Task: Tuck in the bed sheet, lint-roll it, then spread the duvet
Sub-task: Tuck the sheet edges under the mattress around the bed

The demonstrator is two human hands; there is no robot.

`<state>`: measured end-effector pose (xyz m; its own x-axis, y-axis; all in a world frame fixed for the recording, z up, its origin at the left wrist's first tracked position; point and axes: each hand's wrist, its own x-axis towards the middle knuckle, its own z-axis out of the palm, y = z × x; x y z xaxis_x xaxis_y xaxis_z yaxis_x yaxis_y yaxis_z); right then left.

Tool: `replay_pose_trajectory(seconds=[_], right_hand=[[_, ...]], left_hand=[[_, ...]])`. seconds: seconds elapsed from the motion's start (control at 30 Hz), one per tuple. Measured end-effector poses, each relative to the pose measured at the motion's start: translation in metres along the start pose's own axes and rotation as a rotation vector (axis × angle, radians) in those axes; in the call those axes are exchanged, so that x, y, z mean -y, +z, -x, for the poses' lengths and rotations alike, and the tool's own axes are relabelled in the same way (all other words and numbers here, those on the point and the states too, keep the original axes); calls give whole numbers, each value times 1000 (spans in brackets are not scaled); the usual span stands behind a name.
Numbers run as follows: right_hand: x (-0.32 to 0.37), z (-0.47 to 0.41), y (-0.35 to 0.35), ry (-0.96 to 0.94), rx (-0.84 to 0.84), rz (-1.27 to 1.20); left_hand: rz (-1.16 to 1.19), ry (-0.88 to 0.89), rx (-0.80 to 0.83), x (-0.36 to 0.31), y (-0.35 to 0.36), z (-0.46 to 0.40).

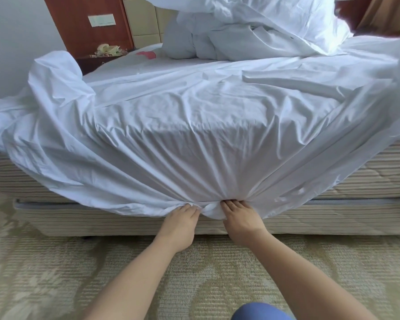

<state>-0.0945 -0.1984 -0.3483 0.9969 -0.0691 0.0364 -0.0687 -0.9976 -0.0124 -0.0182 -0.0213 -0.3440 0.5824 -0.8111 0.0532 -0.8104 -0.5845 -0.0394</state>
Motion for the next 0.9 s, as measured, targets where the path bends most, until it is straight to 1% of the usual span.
replay_pose_trajectory(seconds=[0.03,0.07,0.23,0.33,0.43,0.47,0.53,0.63,0.73,0.83,0.9], right_hand=[[1,-5,-3,21,8,-32],[2,-8,-5,40,28,-50],[5,-18,-2,103,68,-64],[5,-25,-3,139,45,-75],[9,-31,-7,187,60,-76],[9,-31,-7,189,57,-61],[9,-24,-3,149,37,-5],[8,-12,-3,64,23,55],[8,-11,-8,40,30,119],[14,-10,-12,46,-31,220],[14,-13,-10,6,-75,171]], left_hand=[[-2,-38,37,-2,-1,0],[-11,-67,39,-5,-1,-2],[-16,-130,1,-15,4,0],[-50,-175,-84,-12,9,4],[-155,-145,-125,-10,7,5],[-177,-133,-112,-10,4,5],[-183,-157,-64,-10,-5,7],[-222,-194,-37,-10,-15,3],[-209,-227,-7,-7,-24,-3],[-215,-187,36,-2,-26,-5],[-234,-161,35,4,-26,-5]])
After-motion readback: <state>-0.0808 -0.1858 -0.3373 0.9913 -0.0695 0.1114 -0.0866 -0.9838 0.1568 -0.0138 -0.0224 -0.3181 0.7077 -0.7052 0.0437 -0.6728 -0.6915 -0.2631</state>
